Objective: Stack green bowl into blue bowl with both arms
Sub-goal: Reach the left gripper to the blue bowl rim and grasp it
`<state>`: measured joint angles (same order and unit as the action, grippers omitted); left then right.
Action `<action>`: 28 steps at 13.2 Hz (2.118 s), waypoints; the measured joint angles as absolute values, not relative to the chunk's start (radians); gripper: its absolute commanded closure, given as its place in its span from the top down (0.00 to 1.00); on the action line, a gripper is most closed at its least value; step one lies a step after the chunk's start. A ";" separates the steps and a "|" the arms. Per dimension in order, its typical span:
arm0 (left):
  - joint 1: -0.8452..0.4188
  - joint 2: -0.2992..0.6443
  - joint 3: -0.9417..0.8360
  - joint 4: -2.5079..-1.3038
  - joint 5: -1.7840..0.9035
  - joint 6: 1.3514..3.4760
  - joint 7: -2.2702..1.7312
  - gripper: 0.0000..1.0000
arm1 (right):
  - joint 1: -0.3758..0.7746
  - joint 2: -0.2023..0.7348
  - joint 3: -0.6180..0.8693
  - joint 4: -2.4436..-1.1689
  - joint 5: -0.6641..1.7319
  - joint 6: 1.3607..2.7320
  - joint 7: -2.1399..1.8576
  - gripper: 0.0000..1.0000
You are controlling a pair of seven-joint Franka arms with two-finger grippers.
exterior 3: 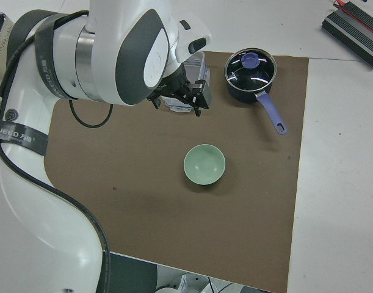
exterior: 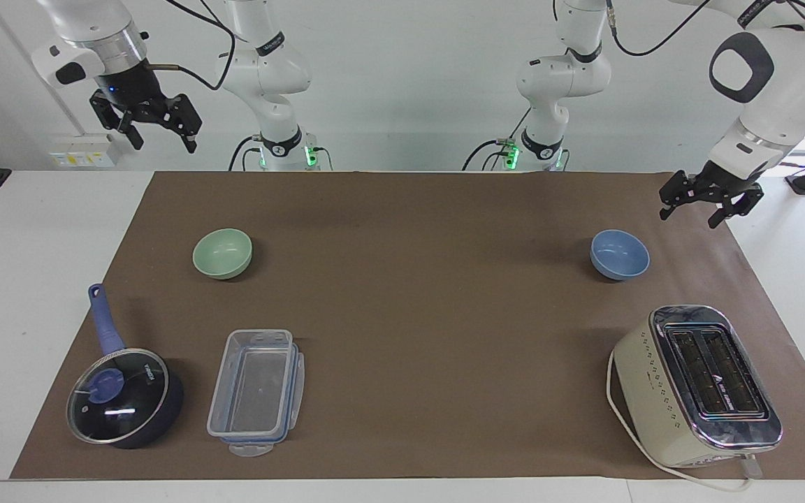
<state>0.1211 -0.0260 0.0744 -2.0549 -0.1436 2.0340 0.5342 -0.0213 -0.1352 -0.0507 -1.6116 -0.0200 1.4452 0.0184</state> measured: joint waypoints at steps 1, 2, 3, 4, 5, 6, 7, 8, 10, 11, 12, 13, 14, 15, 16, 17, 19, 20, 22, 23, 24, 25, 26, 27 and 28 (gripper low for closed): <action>0.124 -0.002 0.074 -2.072 -0.147 2.052 0.541 1.00 | -0.021 -0.135 -0.051 -1.612 -0.020 1.445 0.018 1.00; 0.124 0.024 0.074 -2.080 -0.148 2.069 0.545 1.00 | -0.021 -0.135 -0.051 -1.612 -0.020 1.445 0.018 1.00; 0.124 0.052 0.073 -2.081 -0.149 2.084 0.550 1.00 | -0.021 -0.135 -0.051 -1.612 -0.020 1.445 0.018 1.00; 0.127 0.078 0.074 -2.082 -0.149 2.094 0.562 1.00 | -0.021 -0.135 -0.051 -1.612 -0.020 1.445 0.018 1.00; 0.135 0.098 0.074 -2.086 -0.149 2.096 0.580 0.98 | -0.021 -0.135 -0.051 -1.612 -0.020 1.445 0.018 1.00; 0.153 0.110 0.074 -2.098 -0.152 2.097 0.606 0.94 | -0.021 -0.135 -0.051 -1.612 -0.020 1.445 0.018 1.00; 0.177 0.112 0.074 -2.120 -0.164 2.103 0.646 0.92 | -0.021 -0.135 -0.051 -1.612 -0.020 1.445 0.018 1.00; 0.203 0.108 0.075 -2.150 -0.185 2.118 0.693 0.90 | -0.021 -0.135 -0.051 -1.612 -0.020 1.445 0.018 1.00; 0.237 0.092 0.076 -2.211 -0.220 2.157 0.755 0.72 | -0.022 -0.135 -0.051 -1.612 -0.020 1.445 0.018 1.00; 0.242 0.082 0.076 -2.227 -0.230 2.166 0.763 0.43 | -0.022 -0.135 -0.051 -1.612 -0.020 1.445 0.018 1.00; 0.242 0.073 0.074 -2.236 -0.238 2.167 0.764 0.23 | -0.022 -0.135 -0.051 -1.612 -0.020 1.445 0.018 1.00; 0.241 0.067 0.071 -2.238 -0.240 2.167 0.764 0.05 | -0.022 -0.135 -0.051 -1.612 -0.020 1.445 0.018 1.00; 0.241 0.064 0.069 -2.239 -0.241 2.164 0.764 0.00 | -0.022 -0.135 -0.051 -1.612 -0.020 1.445 0.018 1.00; 0.241 0.062 0.066 -2.242 -0.242 2.158 0.764 0.00 | -0.022 -0.135 -0.051 -1.612 -0.020 1.445 0.018 1.00; 0.241 0.061 0.064 -2.244 -0.242 2.145 0.764 0.00 | -0.022 -0.135 -0.051 -1.612 -0.020 1.445 0.018 1.00; 0.241 0.060 0.062 -2.245 -0.243 2.136 0.764 0.00 | -0.022 -0.135 -0.051 -1.612 -0.020 1.445 0.018 1.00; 0.240 0.060 0.060 -2.245 -0.244 2.113 0.764 0.00 | -0.022 -0.135 -0.051 -1.612 -0.020 1.445 0.018 1.00; 0.239 0.059 0.058 -2.245 -0.244 2.102 0.764 0.00 | -0.022 -0.135 -0.051 -1.612 -0.020 1.445 0.018 1.00; 0.227 0.050 0.052 -2.241 -0.245 2.082 0.763 0.00 | -0.022 -0.135 -0.051 -1.612 -0.020 1.445 0.018 1.00; 0.209 0.031 0.048 -2.235 -0.249 2.065 0.743 0.00 | -0.022 -0.135 -0.051 -1.612 -0.020 1.445 0.018 1.00; 0.182 0.007 0.044 -2.231 -0.251 2.046 0.701 0.00 | -0.022 -0.135 -0.051 -1.612 -0.020 1.445 0.018 1.00; 0.136 -0.024 0.041 -2.230 -0.252 2.030 0.633 0.00 | -0.022 -0.135 -0.051 -1.612 -0.020 1.445 0.018 1.00; 0.082 -0.052 0.039 -2.230 -0.253 2.020 0.556 0.00 | -0.023 -0.135 -0.051 -1.612 -0.020 1.445 0.018 1.00; 0.023 -0.071 0.036 -2.230 -0.254 2.018 0.470 0.00 | -0.023 -0.135 -0.051 -1.612 -0.020 1.445 0.018 1.00; -0.049 -0.081 0.034 -2.230 -0.254 2.022 0.367 0.00 | -0.023 -0.136 -0.051 -1.612 -0.020 1.445 0.018 1.00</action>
